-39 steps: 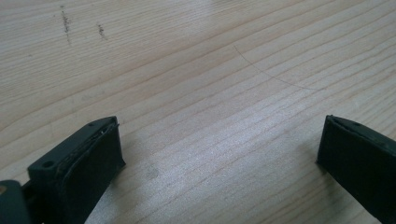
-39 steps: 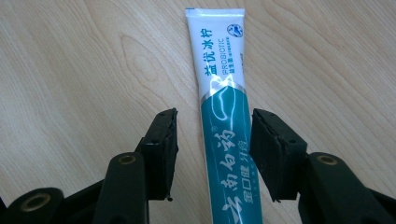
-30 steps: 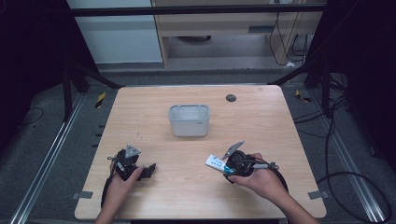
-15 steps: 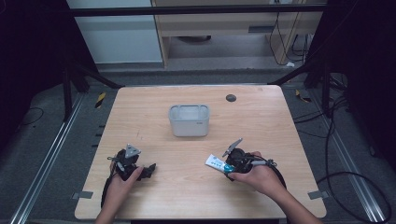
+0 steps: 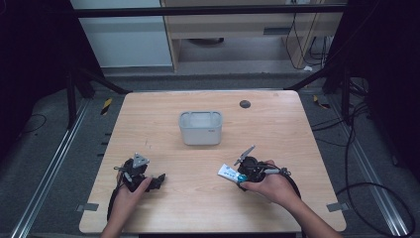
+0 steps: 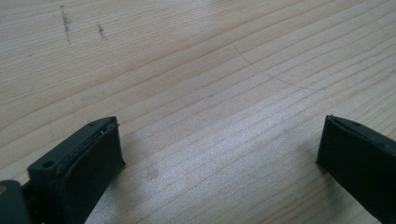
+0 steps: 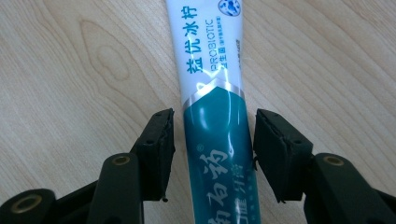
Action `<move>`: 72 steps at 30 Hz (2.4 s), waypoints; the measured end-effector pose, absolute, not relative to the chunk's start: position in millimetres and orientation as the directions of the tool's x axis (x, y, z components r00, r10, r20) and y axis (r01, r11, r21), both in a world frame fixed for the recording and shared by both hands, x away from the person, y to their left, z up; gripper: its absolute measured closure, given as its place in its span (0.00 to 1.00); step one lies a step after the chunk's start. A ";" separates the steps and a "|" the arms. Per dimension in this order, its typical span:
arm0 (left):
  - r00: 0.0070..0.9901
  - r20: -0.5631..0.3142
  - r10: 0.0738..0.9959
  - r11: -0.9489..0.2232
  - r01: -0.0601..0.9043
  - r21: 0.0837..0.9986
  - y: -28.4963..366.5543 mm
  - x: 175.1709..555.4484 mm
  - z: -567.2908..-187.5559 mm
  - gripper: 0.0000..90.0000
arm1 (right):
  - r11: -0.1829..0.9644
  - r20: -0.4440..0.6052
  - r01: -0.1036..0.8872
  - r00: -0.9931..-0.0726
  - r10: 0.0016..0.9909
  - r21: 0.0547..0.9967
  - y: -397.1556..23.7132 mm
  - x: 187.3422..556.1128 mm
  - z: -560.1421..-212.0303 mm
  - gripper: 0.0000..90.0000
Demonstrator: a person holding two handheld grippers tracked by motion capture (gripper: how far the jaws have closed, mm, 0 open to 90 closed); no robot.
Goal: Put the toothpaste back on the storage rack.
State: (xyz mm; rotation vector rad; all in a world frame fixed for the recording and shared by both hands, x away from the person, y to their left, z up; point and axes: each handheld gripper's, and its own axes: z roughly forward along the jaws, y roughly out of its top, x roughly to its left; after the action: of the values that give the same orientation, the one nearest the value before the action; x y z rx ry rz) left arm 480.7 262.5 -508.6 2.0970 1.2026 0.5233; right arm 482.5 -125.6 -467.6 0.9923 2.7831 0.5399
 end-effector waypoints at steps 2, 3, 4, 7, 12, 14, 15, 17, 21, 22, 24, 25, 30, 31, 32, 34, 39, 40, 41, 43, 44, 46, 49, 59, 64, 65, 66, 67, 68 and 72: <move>0.498 0.019 0.867 -0.363 0.605 0.709 262.5 480.7 -508.6 0.00 | 0.718 -0.006 0.587 -0.773 0.635 0.374 -124.6 483.1 -467.7 0.54; 0.498 0.019 0.867 -0.363 0.605 0.709 262.5 480.7 -508.7 0.00 | 0.719 -0.007 0.586 -0.774 0.633 0.373 -124.3 483.5 -467.8 0.55; 0.498 0.019 0.867 -0.363 0.605 0.709 262.5 480.7 -508.7 0.00 | 0.719 -0.007 0.586 -0.774 0.633 0.373 -124.3 483.5 -467.8 0.55; 0.498 0.019 0.867 -0.363 0.605 0.709 262.5 480.7 -508.7 0.00 | 0.720 -0.005 0.586 -0.774 0.633 0.371 -123.1 484.8 -468.5 0.56; 0.498 0.019 0.867 -0.363 0.605 0.709 262.5 480.7 -508.6 0.00 | 0.722 -0.006 0.587 -0.774 0.633 0.367 -122.4 486.2 -470.0 0.57; 0.498 0.019 0.867 -0.363 0.605 0.709 262.5 480.7 -508.7 0.00 | 0.723 -0.005 0.584 -0.777 0.630 0.368 -122.4 487.1 -470.2 0.58; 0.498 0.019 0.867 -0.363 0.605 0.709 262.5 480.7 -508.7 0.00 | 0.723 -0.005 0.584 -0.777 0.630 0.368 -122.4 487.1 -470.2 0.58; 0.498 0.019 0.867 -0.363 0.605 0.709 262.5 480.7 -508.6 0.00 | 0.722 -0.001 0.590 -0.774 0.633 0.362 -121.2 487.6 -470.3 0.58; 0.498 0.019 0.867 -0.363 0.605 0.709 262.5 480.7 -508.6 0.00 | 0.727 -0.002 0.585 -0.779 0.628 0.358 -120.0 489.2 -469.4 0.59; 0.498 0.019 0.867 -0.363 0.605 0.709 262.5 480.7 -508.6 0.00 | 0.731 -0.004 0.582 -0.781 0.624 0.357 -118.9 490.3 -467.9 0.59; 0.498 0.019 0.867 -0.363 0.605 0.709 262.5 480.7 -508.6 0.00 | 0.731 -0.006 0.584 -0.780 0.626 0.354 -118.0 490.6 -467.2 0.59; 0.499 0.018 0.867 -0.363 0.605 0.709 262.5 480.7 -508.6 0.00 | 0.734 -0.005 0.581 -0.783 0.622 0.353 -117.2 491.1 -466.7 0.59; 0.498 0.019 0.867 -0.363 0.605 0.709 262.5 480.7 -508.6 0.00 | 0.745 -0.002 0.583 -0.787 0.616 0.324 -113.4 495.0 -467.0 0.60; 0.498 0.019 0.867 -0.363 0.605 0.709 262.5 480.7 -508.6 0.00 | 0.745 -0.002 0.585 -0.786 0.618 0.319 -113.0 495.6 -467.3 0.60; 0.498 0.019 0.867 -0.363 0.605 0.709 262.5 480.7 -508.6 0.00 | 0.745 -0.002 0.585 -0.786 0.618 0.319 -113.0 495.6 -467.3 0.60; 0.498 0.019 0.867 -0.363 0.605 0.709 262.5 480.7 -508.6 0.00 | 0.747 0.002 0.587 -0.787 0.617 0.313 -112.0 497.3 -467.8 0.60; 0.498 0.019 0.867 -0.363 0.605 0.709 262.5 480.7 -508.7 0.00 | 0.753 0.004 0.585 -0.790 0.613 0.301 -109.4 499.7 -469.0 0.61; 0.498 0.019 0.867 -0.363 0.605 0.709 262.5 480.7 -508.6 0.00 | 0.754 0.003 0.584 -0.791 0.612 0.301 -109.2 500.3 -469.3 0.61; 0.498 0.019 0.867 -0.363 0.605 0.709 262.5 480.7 -508.6 0.00 | 0.754 0.006 0.585 -0.791 0.612 0.299 -108.9 500.5 -469.2 0.61; 0.498 0.019 0.867 -0.363 0.605 0.709 262.5 480.7 -508.7 0.00 | 0.755 0.003 0.584 -0.791 0.611 0.299 -108.4 500.5 -469.3 0.62; 0.498 0.019 0.867 -0.363 0.605 0.709 262.5 480.7 -508.7 0.00 | 0.755 0.003 0.584 -0.791 0.611 0.299 -108.4 500.5 -469.3 0.62; 0.498 0.019 0.867 -0.363 0.605 0.709 262.5 480.7 -508.7 0.00 | 0.756 -0.004 0.581 -0.792 0.610 0.301 -108.5 500.5 -469.2 0.63; 0.498 0.019 0.867 -0.363 0.605 0.709 262.5 480.7 -508.7 0.00 | 0.760 -0.015 0.576 -0.794 0.608 0.302 -108.8 500.8 -469.0 0.65; 0.500 0.017 0.866 -0.362 0.602 0.711 262.0 480.9 -508.8 0.00 | 0.776 -0.048 0.554 -0.804 0.592 0.301 -106.1 498.2 -467.5 0.69; 0.503 0.021 0.864 -0.366 0.600 0.711 261.9 481.0 -508.7 0.00 | 0.775 -0.043 0.554 -0.805 0.592 0.306 -107.5 498.4 -464.6 0.76; 0.503 0.021 0.864 -0.366 0.600 0.711 261.9 481.0 -508.7 0.00 | 0.775 -0.043 0.554 -0.805 0.592 0.306 -107.5 498.4 -464.6 0.76; 0.503 0.020 0.864 -0.366 0.600 0.711 261.8 481.0 -508.7 0.00 | 0.774 -0.039 0.553 -0.805 0.591 0.309 -108.6 498.7 -463.3 0.78; 0.503 0.020 0.864 -0.366 0.600 0.711 261.8 481.0 -508.7 0.00 | 0.774 -0.039 0.553 -0.805 0.591 0.309 -108.6 498.7 -463.3 0.78; 0.503 0.020 0.864 -0.366 0.600 0.711 261.7 481.0 -508.7 0.00 | 0.770 -0.034 0.554 -0.805 0.593 0.316 -110.0 499.1 -462.2 0.81; 0.503 0.020 0.864 -0.366 0.600 0.711 261.6 481.0 -508.7 0.00 | 0.766 -0.024 0.556 -0.804 0.594 0.323 -112.1 499.6 -460.4 0.84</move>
State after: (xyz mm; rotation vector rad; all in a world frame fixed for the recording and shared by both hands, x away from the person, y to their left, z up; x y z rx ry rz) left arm 481.0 261.6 -508.7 2.0982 1.1945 0.5237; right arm 499.6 -112.1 -460.4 0.9270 2.8339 0.4598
